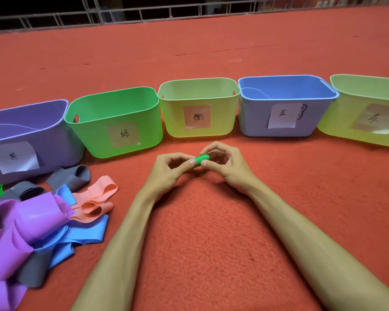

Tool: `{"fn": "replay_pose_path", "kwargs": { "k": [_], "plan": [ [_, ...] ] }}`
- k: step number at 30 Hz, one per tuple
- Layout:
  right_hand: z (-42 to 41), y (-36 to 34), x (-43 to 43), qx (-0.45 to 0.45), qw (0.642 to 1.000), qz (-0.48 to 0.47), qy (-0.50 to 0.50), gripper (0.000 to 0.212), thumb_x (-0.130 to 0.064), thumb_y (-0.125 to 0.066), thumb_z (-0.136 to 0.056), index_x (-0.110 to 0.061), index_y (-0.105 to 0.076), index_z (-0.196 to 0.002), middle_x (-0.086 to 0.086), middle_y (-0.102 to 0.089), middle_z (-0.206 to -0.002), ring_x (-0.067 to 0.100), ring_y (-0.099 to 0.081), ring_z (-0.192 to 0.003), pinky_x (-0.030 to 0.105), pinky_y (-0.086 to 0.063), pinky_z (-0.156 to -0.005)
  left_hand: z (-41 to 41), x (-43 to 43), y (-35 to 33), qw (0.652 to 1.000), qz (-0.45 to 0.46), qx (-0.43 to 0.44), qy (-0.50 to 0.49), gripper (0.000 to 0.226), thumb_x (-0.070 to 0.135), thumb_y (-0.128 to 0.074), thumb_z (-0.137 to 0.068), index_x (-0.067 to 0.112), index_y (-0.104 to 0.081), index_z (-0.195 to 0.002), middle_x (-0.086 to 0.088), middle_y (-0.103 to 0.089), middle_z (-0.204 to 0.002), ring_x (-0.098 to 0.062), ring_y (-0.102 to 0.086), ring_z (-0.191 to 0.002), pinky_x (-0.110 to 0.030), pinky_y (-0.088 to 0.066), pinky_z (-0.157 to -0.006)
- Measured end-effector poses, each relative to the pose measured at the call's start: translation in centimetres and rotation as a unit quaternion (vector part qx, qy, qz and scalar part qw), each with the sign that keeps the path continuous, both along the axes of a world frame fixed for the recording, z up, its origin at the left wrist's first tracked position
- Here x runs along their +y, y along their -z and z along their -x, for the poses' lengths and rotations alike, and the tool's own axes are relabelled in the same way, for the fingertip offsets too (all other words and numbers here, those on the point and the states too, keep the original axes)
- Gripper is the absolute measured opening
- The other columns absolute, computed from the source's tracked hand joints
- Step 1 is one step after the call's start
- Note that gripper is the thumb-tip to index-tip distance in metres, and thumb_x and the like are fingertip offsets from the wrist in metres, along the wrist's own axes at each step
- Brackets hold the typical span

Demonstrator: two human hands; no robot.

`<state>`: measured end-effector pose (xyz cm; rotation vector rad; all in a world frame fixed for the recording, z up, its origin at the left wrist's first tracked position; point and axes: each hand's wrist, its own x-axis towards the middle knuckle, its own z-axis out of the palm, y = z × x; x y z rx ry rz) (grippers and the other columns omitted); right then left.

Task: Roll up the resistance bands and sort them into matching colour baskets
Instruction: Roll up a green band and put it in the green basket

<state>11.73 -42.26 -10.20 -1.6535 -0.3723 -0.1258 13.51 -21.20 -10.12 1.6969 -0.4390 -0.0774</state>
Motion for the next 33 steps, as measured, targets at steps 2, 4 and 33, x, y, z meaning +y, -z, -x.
{"fn": "replay_pose_path", "kwargs": {
  "k": [2, 4, 33],
  "plan": [
    [0.1, -0.1, -0.1, 0.004, 1.0, -0.009, -0.002, 0.02, 0.005, -0.072, -0.09, 0.001, -0.066, -0.109, 0.021, -0.075, -0.094, 0.018, -0.071, -0.084, 0.035, -0.056, -0.084, 0.1, 0.0, 0.0, 1.0, -0.008, -0.004, 0.005, 0.016, 0.011, -0.073, -0.094, 0.004, -0.078, -0.107, -0.005, -0.08, -0.101, -0.008, -0.072, -0.092, -0.019, -0.053, -0.084],
    [0.0, 0.0, 0.0, 0.008, 1.0, -0.026, -0.004, 0.023, 0.002, -0.074, -0.089, -0.002, -0.069, -0.111, 0.022, -0.074, -0.096, 0.02, -0.069, -0.087, 0.041, -0.055, -0.087, 0.1, 0.0, -0.1, 1.0, -0.007, -0.004, 0.012, 0.016, 0.008, -0.073, -0.094, 0.002, -0.078, -0.109, -0.008, -0.08, -0.102, -0.009, -0.072, -0.092, -0.022, -0.055, -0.086],
    [0.7, -0.5, 2.1, 0.013, 0.999, -0.013, 0.046, 0.014, -0.002, -0.08, -0.087, -0.008, -0.077, -0.099, 0.009, -0.08, -0.097, 0.032, -0.077, -0.093, 0.05, -0.061, -0.09, 0.1, 1.5, -0.9, 0.999, 0.043, 0.025, -0.011, 0.016, 0.001, -0.082, -0.083, -0.001, -0.077, -0.098, -0.014, -0.079, -0.096, -0.02, -0.074, -0.088, -0.026, -0.056, -0.084]
  ]
}}
